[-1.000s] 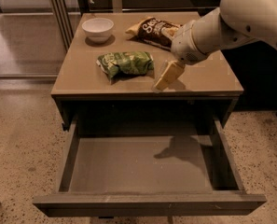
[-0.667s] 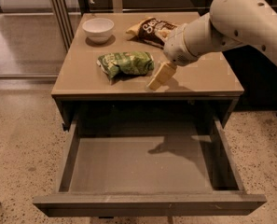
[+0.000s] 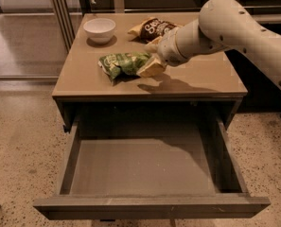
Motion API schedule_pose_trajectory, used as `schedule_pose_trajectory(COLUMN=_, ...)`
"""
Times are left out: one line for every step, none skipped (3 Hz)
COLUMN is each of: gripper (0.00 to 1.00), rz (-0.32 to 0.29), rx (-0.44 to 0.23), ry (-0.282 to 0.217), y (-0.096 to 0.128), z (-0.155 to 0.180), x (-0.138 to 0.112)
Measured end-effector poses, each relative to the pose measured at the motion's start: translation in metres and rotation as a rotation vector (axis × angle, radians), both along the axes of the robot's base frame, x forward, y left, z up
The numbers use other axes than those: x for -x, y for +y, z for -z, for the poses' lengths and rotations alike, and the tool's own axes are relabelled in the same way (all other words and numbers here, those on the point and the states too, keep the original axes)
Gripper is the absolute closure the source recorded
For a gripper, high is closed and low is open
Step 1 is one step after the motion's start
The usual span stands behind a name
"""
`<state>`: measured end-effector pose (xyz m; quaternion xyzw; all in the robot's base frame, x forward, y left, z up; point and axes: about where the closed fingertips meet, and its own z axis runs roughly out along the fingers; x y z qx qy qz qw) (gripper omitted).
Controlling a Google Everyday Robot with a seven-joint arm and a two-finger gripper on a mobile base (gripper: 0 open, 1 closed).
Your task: Place green jalapeno chip bag into top drawer
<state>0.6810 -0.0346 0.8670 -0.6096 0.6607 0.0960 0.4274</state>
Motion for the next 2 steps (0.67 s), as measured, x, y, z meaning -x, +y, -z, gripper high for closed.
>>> schedule_pose_trajectory(gripper=0.65, rz=0.013, rx=-0.020, ry=0.004, y=0.005, z=0.011, x=-0.018)
schedule_pose_trajectory(gripper=0.88, rz=0.017, rx=-0.028, ry=0.010, y=0.011, z=0.023, x=-0.031)
